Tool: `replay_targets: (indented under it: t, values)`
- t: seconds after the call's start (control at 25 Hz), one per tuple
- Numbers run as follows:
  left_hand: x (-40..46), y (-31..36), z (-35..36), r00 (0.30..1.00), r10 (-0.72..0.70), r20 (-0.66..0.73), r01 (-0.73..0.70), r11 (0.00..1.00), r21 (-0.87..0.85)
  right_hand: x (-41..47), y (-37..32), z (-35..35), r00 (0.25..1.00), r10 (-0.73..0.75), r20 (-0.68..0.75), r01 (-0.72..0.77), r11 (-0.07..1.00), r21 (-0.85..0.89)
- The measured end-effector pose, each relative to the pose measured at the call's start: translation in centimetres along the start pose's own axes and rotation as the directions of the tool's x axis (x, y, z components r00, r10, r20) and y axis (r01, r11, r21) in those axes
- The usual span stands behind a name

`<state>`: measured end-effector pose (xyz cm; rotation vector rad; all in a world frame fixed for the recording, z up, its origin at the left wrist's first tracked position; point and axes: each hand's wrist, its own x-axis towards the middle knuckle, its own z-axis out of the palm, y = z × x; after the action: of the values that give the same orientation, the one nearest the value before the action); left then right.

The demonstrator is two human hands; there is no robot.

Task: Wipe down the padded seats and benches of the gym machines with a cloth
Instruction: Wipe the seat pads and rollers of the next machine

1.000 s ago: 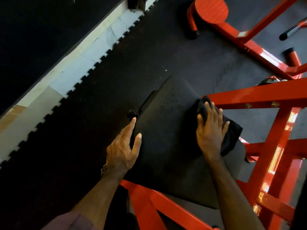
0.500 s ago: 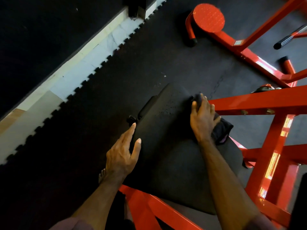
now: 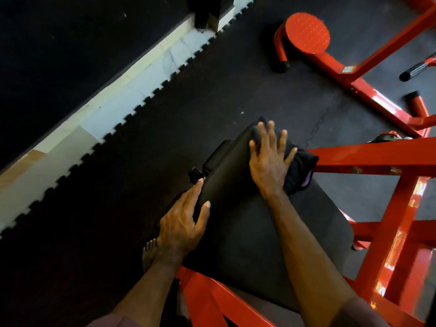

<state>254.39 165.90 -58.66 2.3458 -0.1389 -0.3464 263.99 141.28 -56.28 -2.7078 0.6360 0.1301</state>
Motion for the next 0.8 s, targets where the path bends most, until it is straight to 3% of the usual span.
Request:
replay_targets:
  t: [0.08, 0.16, 0.2, 0.28, 0.36, 0.4, 0.44, 0.52, 0.56, 0.64, 0.72, 0.76, 0.8]
  values:
    - [0.0, 0.0, -0.1, 1.000, -0.001, 0.000, 0.001, 1.000, -0.005, -2.3, 1.2, -0.3, 0.940, -0.329, 0.086, 0.338, 0.933, -0.120]
    - [-0.1, 0.0, -0.1, 1.000, 0.003, 0.007, -0.003, 1.000, -0.009, -3.9, 4.4, -1.2, 0.881, -0.452, 0.138, 0.470, 0.869, -0.155]
    - [-0.1, 0.0, 0.0, 1.000, 0.006, 0.005, -0.006, 1.000, -0.009, -3.5, 5.2, -1.4, 0.903, -0.415, 0.114, 0.428, 0.893, -0.136]
    - [0.0, 0.0, 0.0, 1.000, 0.013, 0.000, -0.013, 1.000, -0.010, -1.0, 3.8, -1.2, 0.986, -0.164, 0.028, 0.165, 0.985, -0.041]
    - [0.1, 0.0, 0.0, 1.000, 0.009, -0.003, -0.009, 1.000, -0.007, 0.3, 0.1, -0.4, 1.000, 0.001, 0.019, 0.000, 1.000, -0.020]
    - [0.1, -0.1, -0.1, 1.000, 0.007, -0.008, -0.007, 1.000, -0.005, -0.3, -1.1, 0.1, 0.998, -0.057, 0.026, 0.059, 0.997, -0.055]
    - [-0.1, -0.1, -0.1, 1.000, 0.009, -0.012, -0.009, 1.000, -0.006, -1.3, -1.3, 0.4, 0.976, -0.210, 0.056, 0.215, 0.971, -0.107]
    - [-0.1, 0.0, -0.2, 1.000, 0.010, -0.015, -0.010, 1.000, -0.013, -3.8, 0.8, 0.0, 0.843, -0.505, 0.186, 0.533, 0.830, -0.163]
    - [-0.1, 0.0, -0.2, 1.000, 0.009, -0.014, -0.009, 1.000, -0.021, -4.2, 2.2, -0.7, 0.799, -0.562, 0.212, 0.596, 0.785, -0.168]
    - [-0.1, 0.1, -0.2, 1.000, 0.014, -0.023, -0.015, 1.000, -0.027, -2.6, 2.9, -1.3, 0.843, -0.513, 0.165, 0.537, 0.823, -0.184]
    - [0.1, 0.1, -0.1, 0.999, 0.017, -0.034, -0.018, 1.000, -0.018, 0.1, 0.2, -0.5, 0.951, -0.292, 0.103, 0.304, 0.944, -0.131]
    - [0.1, 0.0, -0.1, 0.999, 0.018, -0.034, -0.018, 1.000, -0.019, 0.4, -1.7, 0.0, 0.967, -0.232, 0.102, 0.244, 0.960, -0.139]
    - [0.0, -0.1, -0.1, 0.999, 0.020, -0.035, -0.021, 1.000, -0.020, -0.2, -3.2, 0.6, 0.958, -0.268, 0.098, 0.281, 0.946, -0.161]
